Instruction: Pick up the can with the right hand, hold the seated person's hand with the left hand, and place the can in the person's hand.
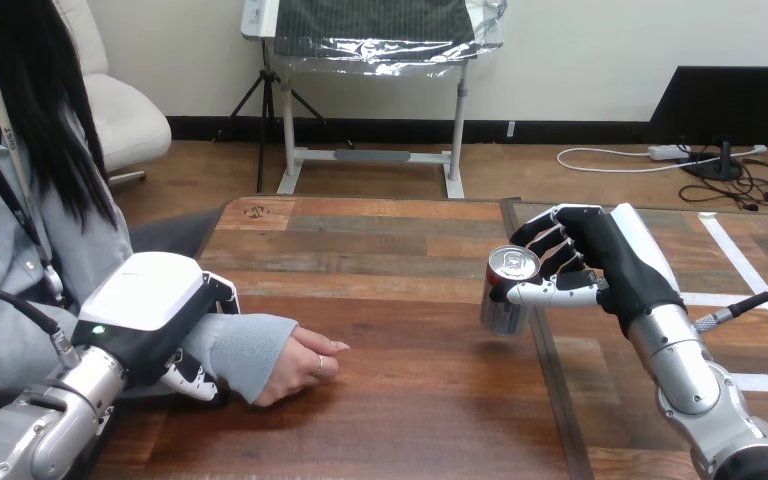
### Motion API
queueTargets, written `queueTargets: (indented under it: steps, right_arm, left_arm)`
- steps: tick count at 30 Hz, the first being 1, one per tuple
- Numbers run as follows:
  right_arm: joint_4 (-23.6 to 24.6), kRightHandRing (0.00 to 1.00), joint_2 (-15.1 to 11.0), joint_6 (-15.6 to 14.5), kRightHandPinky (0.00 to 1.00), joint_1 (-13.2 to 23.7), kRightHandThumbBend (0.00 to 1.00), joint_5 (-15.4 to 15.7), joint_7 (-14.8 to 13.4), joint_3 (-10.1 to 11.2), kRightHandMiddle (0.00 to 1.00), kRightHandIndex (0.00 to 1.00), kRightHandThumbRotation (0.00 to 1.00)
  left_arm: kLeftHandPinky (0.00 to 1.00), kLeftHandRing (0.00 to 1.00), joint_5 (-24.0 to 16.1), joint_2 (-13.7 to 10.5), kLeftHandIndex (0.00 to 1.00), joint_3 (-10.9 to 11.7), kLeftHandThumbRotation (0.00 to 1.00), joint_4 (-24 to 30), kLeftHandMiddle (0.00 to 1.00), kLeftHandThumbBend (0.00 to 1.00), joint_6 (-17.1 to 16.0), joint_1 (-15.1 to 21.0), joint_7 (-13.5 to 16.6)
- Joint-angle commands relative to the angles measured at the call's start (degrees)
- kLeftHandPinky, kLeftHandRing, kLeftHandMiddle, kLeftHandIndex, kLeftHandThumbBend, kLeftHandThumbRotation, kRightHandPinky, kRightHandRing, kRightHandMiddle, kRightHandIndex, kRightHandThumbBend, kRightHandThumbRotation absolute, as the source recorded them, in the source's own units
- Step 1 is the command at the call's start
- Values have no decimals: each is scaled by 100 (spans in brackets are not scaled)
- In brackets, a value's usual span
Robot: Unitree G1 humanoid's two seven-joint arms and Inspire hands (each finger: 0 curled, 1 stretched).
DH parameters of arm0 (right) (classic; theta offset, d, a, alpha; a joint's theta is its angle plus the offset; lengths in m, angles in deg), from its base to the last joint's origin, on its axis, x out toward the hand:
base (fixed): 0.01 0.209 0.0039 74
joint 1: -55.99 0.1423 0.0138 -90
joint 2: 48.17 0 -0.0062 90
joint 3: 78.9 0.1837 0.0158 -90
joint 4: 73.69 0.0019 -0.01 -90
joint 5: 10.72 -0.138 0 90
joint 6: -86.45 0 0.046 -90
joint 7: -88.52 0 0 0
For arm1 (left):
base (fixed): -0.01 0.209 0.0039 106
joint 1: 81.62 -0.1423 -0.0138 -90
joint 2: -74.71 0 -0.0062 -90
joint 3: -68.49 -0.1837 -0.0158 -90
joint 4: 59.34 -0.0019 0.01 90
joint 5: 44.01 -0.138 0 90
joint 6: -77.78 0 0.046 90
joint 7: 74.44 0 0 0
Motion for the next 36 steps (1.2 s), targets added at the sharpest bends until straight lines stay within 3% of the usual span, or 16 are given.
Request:
queueTargets:
  steps: [1, 36]
  right_arm:
    - [156, 43, -39, 183, 37, 265, 76, -54, -5, 84, 50, 54, 0]
    - [199, 43, -60, 285, 38, 249, 77, -71, 66, 98, 50, 54, 0]
  left_arm:
    - [39, 42, 100, 49, 48, 13, 0, 21, 45, 95, -18, 294, 128]
    - [36, 38, 258, 21, 44, 99, 0, 283, 42, 93, -108, 201, 36]
